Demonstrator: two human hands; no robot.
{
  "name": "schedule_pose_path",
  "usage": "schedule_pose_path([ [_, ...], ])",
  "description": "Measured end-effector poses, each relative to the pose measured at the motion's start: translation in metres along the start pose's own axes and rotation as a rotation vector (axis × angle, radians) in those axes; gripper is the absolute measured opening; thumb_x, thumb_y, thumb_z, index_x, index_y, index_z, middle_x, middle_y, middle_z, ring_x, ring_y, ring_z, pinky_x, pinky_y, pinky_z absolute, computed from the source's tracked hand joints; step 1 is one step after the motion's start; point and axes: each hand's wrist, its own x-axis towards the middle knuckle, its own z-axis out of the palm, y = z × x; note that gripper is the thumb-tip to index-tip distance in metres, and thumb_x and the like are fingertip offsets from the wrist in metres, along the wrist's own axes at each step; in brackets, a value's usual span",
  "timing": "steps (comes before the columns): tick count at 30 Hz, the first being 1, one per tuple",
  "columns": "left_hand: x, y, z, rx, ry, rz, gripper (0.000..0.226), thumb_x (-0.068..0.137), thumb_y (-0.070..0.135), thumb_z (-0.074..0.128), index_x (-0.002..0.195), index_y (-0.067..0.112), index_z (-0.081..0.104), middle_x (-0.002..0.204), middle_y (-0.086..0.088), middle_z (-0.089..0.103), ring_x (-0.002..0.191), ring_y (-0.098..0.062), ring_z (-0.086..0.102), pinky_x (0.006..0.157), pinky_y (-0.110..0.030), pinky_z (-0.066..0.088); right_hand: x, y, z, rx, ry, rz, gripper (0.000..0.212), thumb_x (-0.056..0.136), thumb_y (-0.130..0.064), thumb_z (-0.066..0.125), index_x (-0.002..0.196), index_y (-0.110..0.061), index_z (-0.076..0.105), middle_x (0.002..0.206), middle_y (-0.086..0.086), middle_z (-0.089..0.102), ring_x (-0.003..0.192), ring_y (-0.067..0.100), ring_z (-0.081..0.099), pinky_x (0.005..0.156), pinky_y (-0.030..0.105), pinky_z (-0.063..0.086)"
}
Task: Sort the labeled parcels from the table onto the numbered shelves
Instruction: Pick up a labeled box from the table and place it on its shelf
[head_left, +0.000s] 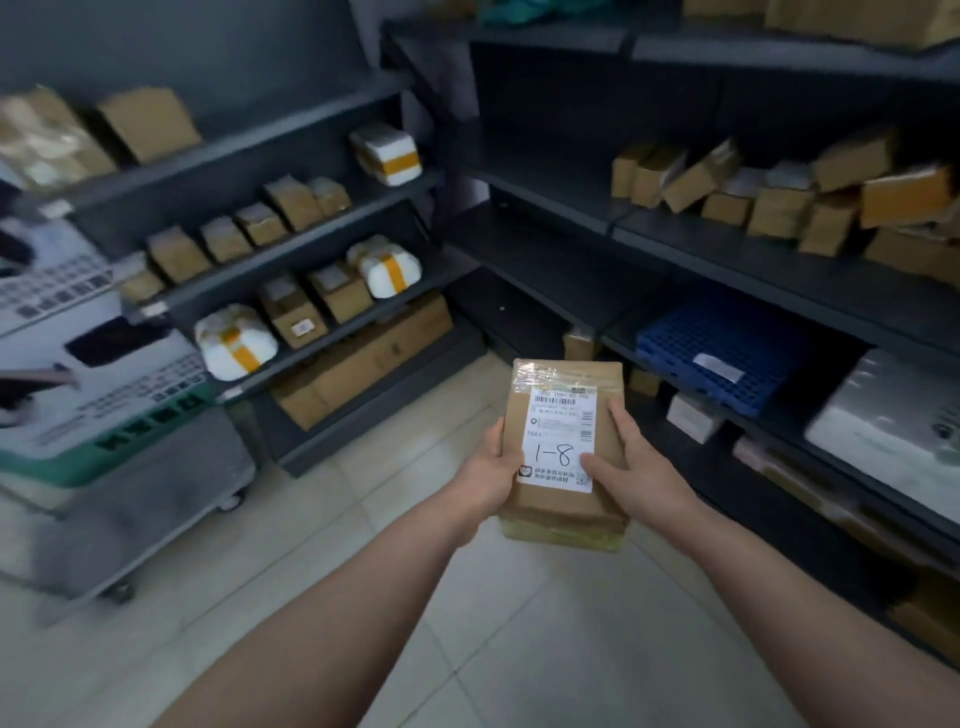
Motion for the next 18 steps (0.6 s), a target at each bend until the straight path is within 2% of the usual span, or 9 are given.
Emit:
schedule_pose_path([
  [2,0.014,0.006,-0.019,-0.042,0.052,-0.019,0.043,0.104,0.024,0.038,0.143,0.043,0.032,0.116,0.009,0.062,0.101,-0.010,0.061,0.078,-0.029,0.052,0.029,-0.019,0.007,0.014,-0.059,-0.047,0.080,0.094,-0.034,0.057,0.151,-0.043,0.001,0.150,-0.006,0.038,0.128,0.019,0.047,0.103,0.039,0.042],
  [5,0.042,0.015,-0.039,-0.056,0.132,-0.036,0.045,0.105,0.027,0.038,0.146,0.041,0.029,0.117,0.005,0.063,0.099,-0.011,0.062,0.074,-0.028,0.053,0.076,-0.041,0.014,0.024,-0.141,-0.113,0.078,0.095,-0.029,0.057,0.151,-0.042,0.004,0.148,-0.009,0.041,0.123,0.014,0.048,0.099,0.032,0.041],
  [9,0.081,0.030,-0.058,-0.091,0.243,-0.088,0.044,0.104,0.028,0.038,0.146,0.039,0.029,0.116,0.003,0.063,0.095,-0.011,0.063,0.067,-0.026,0.051,0.138,-0.068,0.017,-0.007,-0.243,-0.155,0.077,0.096,-0.027,0.056,0.152,-0.039,0.005,0.148,-0.005,0.041,0.125,0.019,0.048,0.089,0.026,0.039],
  [11,0.098,0.039,-0.067,-0.128,0.287,-0.135,0.044,0.103,0.026,0.038,0.145,0.039,0.031,0.118,0.003,0.063,0.097,-0.012,0.063,0.072,-0.030,0.053,0.166,-0.083,0.015,-0.048,-0.292,-0.179,0.077,0.096,-0.028,0.056,0.151,-0.041,0.005,0.146,-0.005,0.042,0.122,0.019,0.050,0.088,0.029,0.041],
  [14,0.125,0.048,-0.081,-0.171,0.349,-0.162,0.044,0.102,0.025,0.040,0.142,0.041,0.034,0.123,0.005,0.063,0.105,-0.016,0.063,0.088,-0.040,0.055,0.208,-0.107,0.015,-0.090,-0.352,-0.240,0.078,0.095,-0.029,0.058,0.150,-0.045,0.006,0.145,-0.009,0.044,0.112,0.014,0.051,0.091,0.034,0.045],
  [18,0.152,0.053,-0.097,-0.231,0.440,-0.215,0.045,0.102,0.022,0.038,0.143,0.040,0.035,0.123,0.005,0.063,0.103,-0.017,0.065,0.086,-0.040,0.056,0.253,-0.128,0.029,-0.154,-0.440,-0.257,0.078,0.095,-0.031,0.057,0.149,-0.046,0.004,0.140,-0.008,0.049,0.101,0.011,0.052,0.073,0.027,0.046],
])
